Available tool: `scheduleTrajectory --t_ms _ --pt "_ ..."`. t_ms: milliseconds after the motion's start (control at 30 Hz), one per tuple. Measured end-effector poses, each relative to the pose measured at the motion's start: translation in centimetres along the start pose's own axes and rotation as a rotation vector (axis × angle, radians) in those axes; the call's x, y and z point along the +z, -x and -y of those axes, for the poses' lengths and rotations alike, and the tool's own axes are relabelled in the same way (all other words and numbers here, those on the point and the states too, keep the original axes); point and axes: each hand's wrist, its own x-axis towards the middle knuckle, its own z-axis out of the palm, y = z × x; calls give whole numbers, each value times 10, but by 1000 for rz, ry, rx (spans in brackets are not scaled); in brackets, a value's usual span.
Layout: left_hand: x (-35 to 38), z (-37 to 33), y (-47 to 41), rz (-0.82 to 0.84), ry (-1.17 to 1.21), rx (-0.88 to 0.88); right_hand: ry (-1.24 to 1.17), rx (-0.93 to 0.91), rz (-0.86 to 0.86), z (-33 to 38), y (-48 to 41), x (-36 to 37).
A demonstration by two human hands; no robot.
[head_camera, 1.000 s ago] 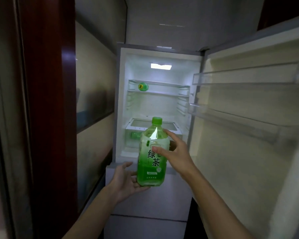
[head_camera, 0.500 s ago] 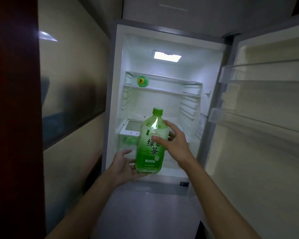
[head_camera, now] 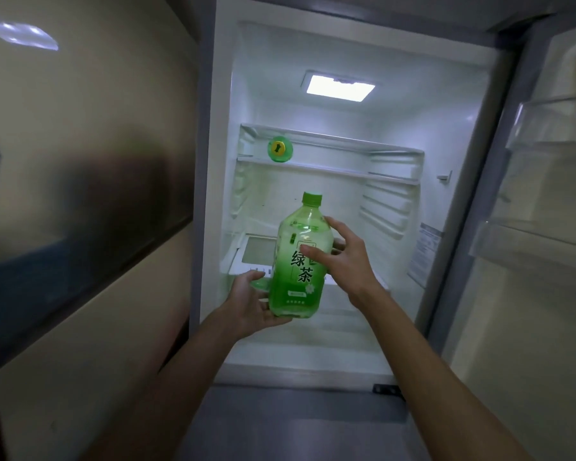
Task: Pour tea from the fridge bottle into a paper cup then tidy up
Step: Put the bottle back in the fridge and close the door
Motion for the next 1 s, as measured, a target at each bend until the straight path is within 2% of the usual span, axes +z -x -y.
scheduleTrajectory --t_ms 233,500,667,1000 --pt "-7 -26 -55 -39 -84 84 -44 13 28 -39 -60 3" --pt "-7 -53 -115 -35 -587 357 -78 -16 20 -75 -136 8" --pt "-11 -62 -144 -147 -816 542 -94 -22 34 -93 -165 13" --pt "-24 -63 -197 -361 -903 673 -117 -3 51 -128 -207 19"
